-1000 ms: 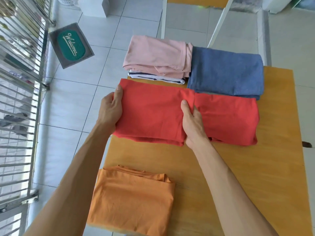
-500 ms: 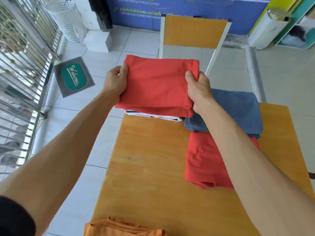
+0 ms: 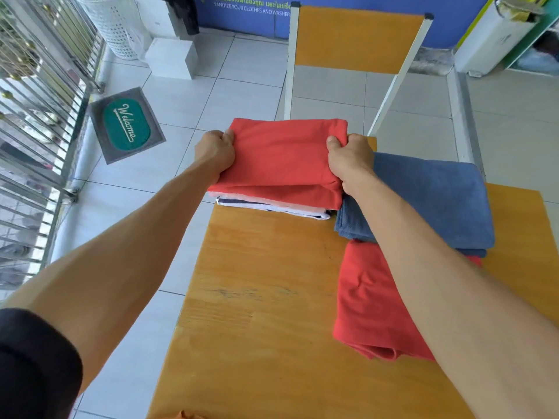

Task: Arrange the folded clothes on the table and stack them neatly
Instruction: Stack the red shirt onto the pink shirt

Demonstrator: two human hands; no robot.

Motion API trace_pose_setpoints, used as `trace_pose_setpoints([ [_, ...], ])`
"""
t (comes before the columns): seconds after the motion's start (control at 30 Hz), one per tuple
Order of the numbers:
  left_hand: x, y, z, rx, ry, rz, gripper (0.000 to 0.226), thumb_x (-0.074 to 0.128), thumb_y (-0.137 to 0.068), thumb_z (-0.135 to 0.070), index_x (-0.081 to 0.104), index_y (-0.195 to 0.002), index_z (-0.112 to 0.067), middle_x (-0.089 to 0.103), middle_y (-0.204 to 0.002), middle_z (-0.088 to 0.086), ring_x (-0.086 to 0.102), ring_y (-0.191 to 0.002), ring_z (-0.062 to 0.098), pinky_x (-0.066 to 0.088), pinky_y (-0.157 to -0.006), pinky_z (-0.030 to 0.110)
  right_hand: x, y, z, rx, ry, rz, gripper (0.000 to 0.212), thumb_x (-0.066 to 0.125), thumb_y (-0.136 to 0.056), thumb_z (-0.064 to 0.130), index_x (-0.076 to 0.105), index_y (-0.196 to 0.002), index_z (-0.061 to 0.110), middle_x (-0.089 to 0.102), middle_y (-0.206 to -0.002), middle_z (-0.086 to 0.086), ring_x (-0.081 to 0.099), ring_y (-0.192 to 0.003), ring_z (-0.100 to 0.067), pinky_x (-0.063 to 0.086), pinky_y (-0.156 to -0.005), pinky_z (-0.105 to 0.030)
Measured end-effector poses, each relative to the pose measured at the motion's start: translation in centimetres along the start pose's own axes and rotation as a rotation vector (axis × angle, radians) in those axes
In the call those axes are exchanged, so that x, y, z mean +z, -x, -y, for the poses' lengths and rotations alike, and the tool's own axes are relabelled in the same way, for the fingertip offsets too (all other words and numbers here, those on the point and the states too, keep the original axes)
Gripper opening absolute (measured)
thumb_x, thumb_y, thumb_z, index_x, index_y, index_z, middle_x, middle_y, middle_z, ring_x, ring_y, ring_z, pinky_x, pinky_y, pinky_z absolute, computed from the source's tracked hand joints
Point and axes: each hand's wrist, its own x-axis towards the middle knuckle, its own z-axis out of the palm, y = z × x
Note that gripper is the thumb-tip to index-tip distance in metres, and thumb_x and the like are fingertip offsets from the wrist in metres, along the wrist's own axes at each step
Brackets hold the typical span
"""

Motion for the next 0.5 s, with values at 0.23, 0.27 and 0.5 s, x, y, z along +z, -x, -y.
trace_pose_setpoints([
  [0.23, 0.1, 1.0, -0.8, 0.225, 0.114, -0.266, 0.025, 0.038, -0.099, -0.03, 0.059, -0.11, -0.022, 0.063, -0.102, -0.001, 0.052, -0.091, 0.022, 0.035, -0.078, 0.027, -0.2, -0.3, -0.5, -0.153, 0.157, -0.088, 0.028, 0.053, -0.101, 0.04, 0.055, -0.093, 0.014, 0.052, -0.078, 0.006, 0.052, -0.078, -0.021, 0.036, -0.066, -0.029],
  [0.27, 0.1, 1.1, -0.9, 0.251, 0.126, -0.299, 0.024, 0.038, -0.098, -0.03, 0.059, -0.109, -0.023, 0.064, -0.103, -0.001, 0.054, -0.092, 0.022, 0.035, -0.077, 0.027, -0.3, -0.4, -0.5, -0.161, 0.159, -0.101, 0.028, 0.052, -0.101, 0.04, 0.054, -0.09, 0.014, 0.048, -0.074, 0.008, 0.052, -0.077, -0.021, 0.035, -0.065, -0.029],
  [0.5, 1.1, 1.3, 1.1, 0.071, 0.052, -0.173, 0.034, 0.034, -0.101, -0.039, 0.056, -0.115, -0.017, 0.064, -0.11, 0.013, 0.057, -0.105, 0.035, 0.04, -0.082, 0.036, -0.5, 0.4, -1.9, -0.121, 0.288, -0.026, 0.033, 0.049, -0.103, 0.042, 0.053, -0.089, 0.014, 0.06, -0.086, -0.003, 0.057, -0.079, -0.024, 0.037, -0.061, -0.03],
])
